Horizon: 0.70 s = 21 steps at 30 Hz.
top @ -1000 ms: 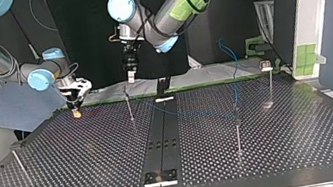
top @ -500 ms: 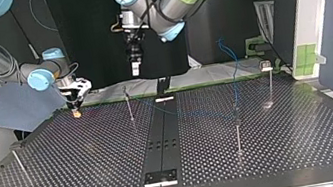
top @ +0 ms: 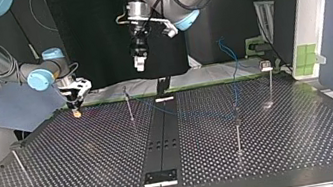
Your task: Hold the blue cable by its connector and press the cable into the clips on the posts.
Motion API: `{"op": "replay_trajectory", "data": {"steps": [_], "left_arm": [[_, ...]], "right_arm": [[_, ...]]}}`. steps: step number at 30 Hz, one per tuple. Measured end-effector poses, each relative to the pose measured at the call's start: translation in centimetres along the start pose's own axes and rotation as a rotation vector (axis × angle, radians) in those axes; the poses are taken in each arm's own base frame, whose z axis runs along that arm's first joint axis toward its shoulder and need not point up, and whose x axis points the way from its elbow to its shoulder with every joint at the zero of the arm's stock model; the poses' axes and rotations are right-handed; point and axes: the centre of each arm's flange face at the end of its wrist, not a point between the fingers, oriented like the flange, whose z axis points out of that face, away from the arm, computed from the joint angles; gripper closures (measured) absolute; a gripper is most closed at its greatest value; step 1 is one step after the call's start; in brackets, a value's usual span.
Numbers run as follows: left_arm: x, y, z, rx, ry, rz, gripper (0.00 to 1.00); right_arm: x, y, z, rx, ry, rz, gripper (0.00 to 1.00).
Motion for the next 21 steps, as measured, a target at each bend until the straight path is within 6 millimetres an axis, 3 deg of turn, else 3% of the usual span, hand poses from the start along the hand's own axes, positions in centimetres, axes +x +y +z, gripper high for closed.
{"op": "replay_trajectory", "data": {"steps": [8,21], "left_arm": [[-2.1,1.5,-0.5,-0.001,-0.050,-0.002,0.00],[-5.5,3.4,-3.0,-0.017,-0.152,-0.052,0.00]], "right_arm": [[0.0,0.0,0.0,0.000,0.000,0.000,1.00],[0.0,0.0,0.0,0.000,0.000,0.000,1.00]]}}
